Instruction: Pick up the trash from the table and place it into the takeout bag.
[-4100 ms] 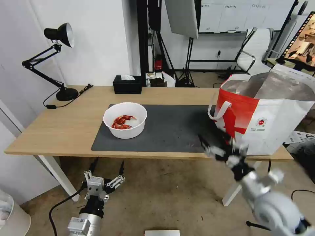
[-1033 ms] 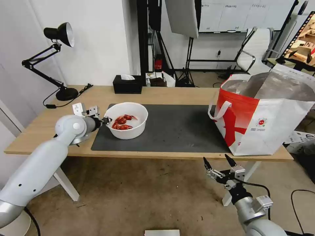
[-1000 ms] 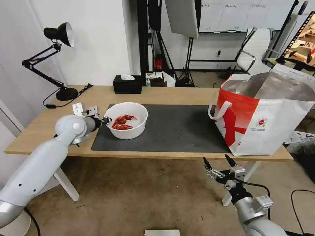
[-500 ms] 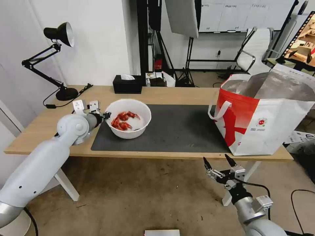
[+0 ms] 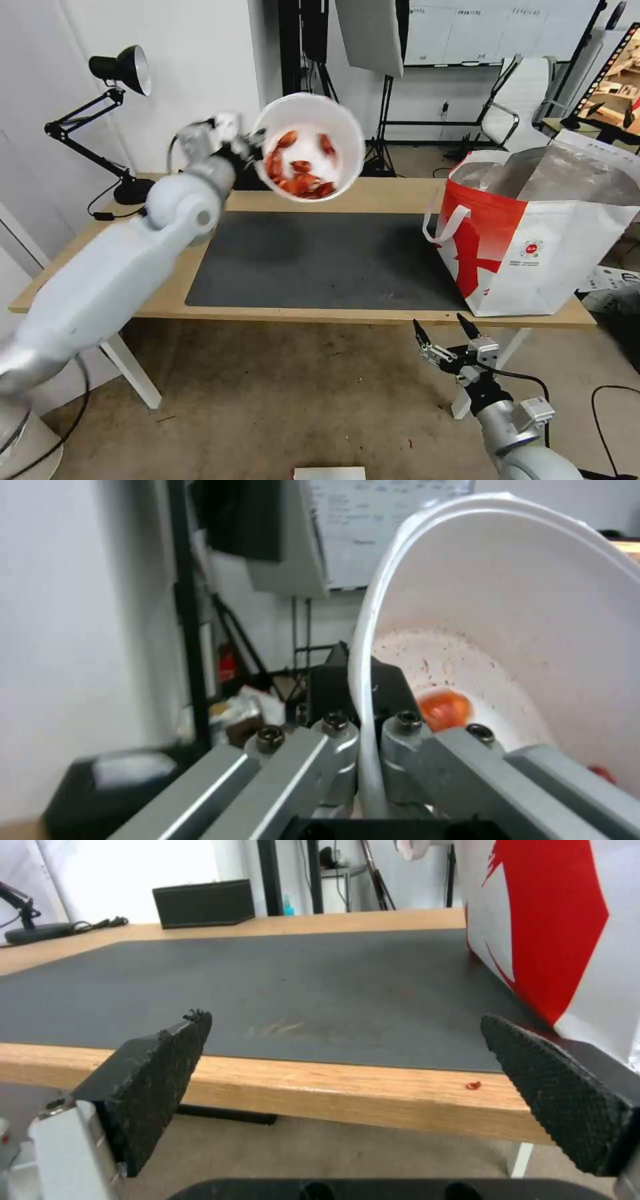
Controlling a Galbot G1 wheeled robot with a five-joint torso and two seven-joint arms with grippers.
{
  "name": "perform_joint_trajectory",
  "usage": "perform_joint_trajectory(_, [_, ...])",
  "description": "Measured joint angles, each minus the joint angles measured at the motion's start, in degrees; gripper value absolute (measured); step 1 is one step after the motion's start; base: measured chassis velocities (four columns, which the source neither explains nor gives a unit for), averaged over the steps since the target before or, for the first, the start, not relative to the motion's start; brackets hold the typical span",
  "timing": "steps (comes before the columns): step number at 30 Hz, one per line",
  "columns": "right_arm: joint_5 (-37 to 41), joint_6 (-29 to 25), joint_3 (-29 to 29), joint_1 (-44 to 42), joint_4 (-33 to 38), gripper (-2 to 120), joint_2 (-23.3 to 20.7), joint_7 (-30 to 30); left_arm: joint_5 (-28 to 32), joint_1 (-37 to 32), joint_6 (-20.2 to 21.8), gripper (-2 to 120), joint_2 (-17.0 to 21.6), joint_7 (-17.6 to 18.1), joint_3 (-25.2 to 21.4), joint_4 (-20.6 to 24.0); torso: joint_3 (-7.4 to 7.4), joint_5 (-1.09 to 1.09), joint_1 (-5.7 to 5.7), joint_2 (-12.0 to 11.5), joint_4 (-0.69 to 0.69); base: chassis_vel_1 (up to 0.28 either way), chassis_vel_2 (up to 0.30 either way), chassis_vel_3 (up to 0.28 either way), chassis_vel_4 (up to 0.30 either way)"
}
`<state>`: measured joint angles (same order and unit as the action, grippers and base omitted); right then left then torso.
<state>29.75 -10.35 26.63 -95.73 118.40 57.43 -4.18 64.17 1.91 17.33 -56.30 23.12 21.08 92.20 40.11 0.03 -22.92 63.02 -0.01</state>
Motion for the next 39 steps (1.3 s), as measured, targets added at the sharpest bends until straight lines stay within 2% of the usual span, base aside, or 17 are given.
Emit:
perform_joint_trajectory(1, [0.0,0.0,0.0,0.0,0.0,100,0.0,0.0,0.0,0.0,0.0,0,0.0,0.0,0.0,0.0,0.0,0.0,0.0,0.0,0.0,0.0,0.0,0.0,0.0])
perform_joint_trajectory(4, [0.0,0.0,-0.01,0.0,0.0,100,0.0,0.01,0.15,6.4,0.42,0,-6.81,-0.07,4.88,-4.89,0.0,-0.01,0.0,0.0,-0.02,0.0,0.0,0.0,0.0])
perform_joint_trajectory(5, [0.0,0.0,-0.01,0.0,0.0,100,0.0,0.01,0.15,6.4,0.42,0,-6.81,-0.07,4.88,-4.89,0.0,-0.01,0.0,0.0,-0.02,0.0,0.0,0.0,0.0])
perform_joint_trajectory(8, [0.0,0.0,-0.01,0.0,0.0,100,0.0,0.0,0.18,10.33,0.85,0,-13.36,0.0,7.57,-10.31,0.0,0.0,0.0,0.0,0.0,0.0,0.0,0.0,0.0])
perform_joint_trajectory(9, [0.0,0.0,0.0,0.0,0.0,100,0.0,0.0,0.18,10.96,1.08,0,-15.04,0.03,7.83,-11.55,0.0,-0.01,0.0,0.0,0.01,0.0,0.0,0.0,0.0])
perform_joint_trajectory(10, [0.0,0.0,0.0,0.0,0.0,100,0.0,0.0,0.18,10.96,1.08,0,-15.04,0.03,7.83,-11.55,0.0,-0.01,0.0,0.0,0.01,0.0,0.0,0.0,0.0])
perform_joint_trajectory(12, [0.0,0.0,0.0,0.0,0.0,100,0.0,0.0,0.05,12.61,1.79,0,-20.35,0.01,8.24,-15.44,0.0,-0.01,0.0,0.0,0.0,0.0,0.0,0.0,0.0])
perform_joint_trajectory(13, [0.0,0.0,0.0,0.0,0.0,100,0.0,0.0,0.05,12.61,1.79,0,-20.35,0.01,8.24,-15.44,0.0,-0.01,0.0,0.0,0.0,0.0,0.0,0.0,0.0])
perform_joint_trajectory(16, [0.0,0.0,-0.01,0.01,0.0,100,0.0,0.01,-0.19,14.27,2.96,0,-26.69,0.0,8.24,-19.77,0.0,-0.01,0.0,0.0,-0.01,0.0,0.0,0.0,0.0])
perform_joint_trajectory(17, [0.0,0.0,-0.01,0.01,0.0,100,0.0,0.01,-0.19,14.27,2.96,0,-26.69,0.0,8.24,-19.77,0.0,-0.01,0.0,0.0,-0.01,0.0,0.0,0.0,0.0])
perform_joint_trajectory(21, [0.0,0.0,-0.01,0.01,0.0,100,0.0,0.0,-0.55,16.09,3.77,0,-33.24,-0.76,7.76,-24.48,-0.01,-0.01,0.0,0.0,0.0,0.0,0.0,0.0,0.0])
perform_joint_trajectory(26, [0.0,0.0,0.0,0.0,0.0,100,0.0,0.0,-1.54,16.75,3.58,0,-35.51,-1.78,8.63,-26.84,-0.01,0.0,0.0,0.0,-0.01,0.0,0.0,0.0,0.0])
perform_joint_trajectory(28, [0.0,0.0,-0.01,0.0,0.0,100,0.0,0.0,-3.73,16.79,2.54,0,-35.66,-3.53,11.25,-27.53,-0.01,-0.02,0.0,0.0,0.03,0.0,0.0,0.0,0.0])
perform_joint_trajectory(39, [0.0,0.0,-0.01,0.01,0.0,100,0.0,0.01,-12.44,13.47,-1.17,0,-35.28,-4.49,16.91,-26.39,0.0,-0.03,0.0,0.0,0.01,0.0,0.0,0.0,0.0])
